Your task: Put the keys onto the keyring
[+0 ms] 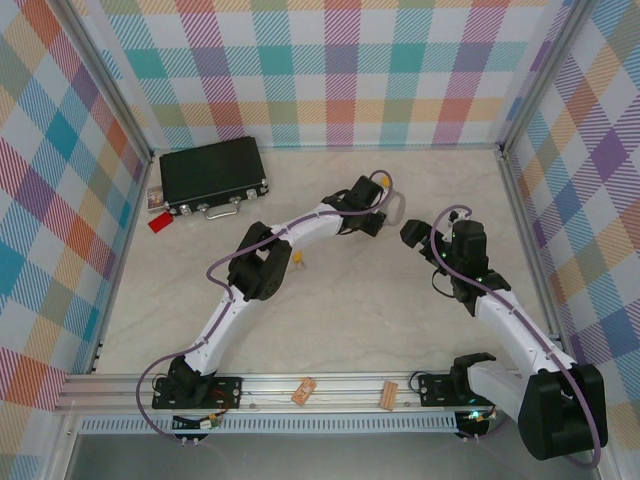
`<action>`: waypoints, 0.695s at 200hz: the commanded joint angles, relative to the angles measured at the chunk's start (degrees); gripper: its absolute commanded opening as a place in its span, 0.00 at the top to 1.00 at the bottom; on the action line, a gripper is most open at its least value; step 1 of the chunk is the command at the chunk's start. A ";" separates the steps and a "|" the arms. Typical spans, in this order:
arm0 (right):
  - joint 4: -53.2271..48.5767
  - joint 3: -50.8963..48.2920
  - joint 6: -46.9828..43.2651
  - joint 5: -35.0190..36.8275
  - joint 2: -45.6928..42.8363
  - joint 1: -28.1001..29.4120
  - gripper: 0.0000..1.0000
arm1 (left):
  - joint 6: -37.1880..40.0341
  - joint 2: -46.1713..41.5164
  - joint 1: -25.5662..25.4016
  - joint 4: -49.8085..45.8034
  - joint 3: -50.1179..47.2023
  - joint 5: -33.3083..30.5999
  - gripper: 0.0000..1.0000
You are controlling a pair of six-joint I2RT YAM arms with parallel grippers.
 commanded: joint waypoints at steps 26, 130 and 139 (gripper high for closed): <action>-0.07 0.07 0.95 -0.93 -1.58 -0.20 0.01 | -0.02 -3.56 -0.87 0.33 -4.71 -0.80 1.00; 10.45 -3.89 -0.48 -9.31 -6.83 -0.20 0.01 | -0.50 -35.52 -2.03 17.46 -38.14 0.10 1.00; 10.88 -3.72 -1.08 -10.84 -6.91 -0.19 0.01 | -0.54 -38.60 -2.00 19.25 -41.48 0.39 1.00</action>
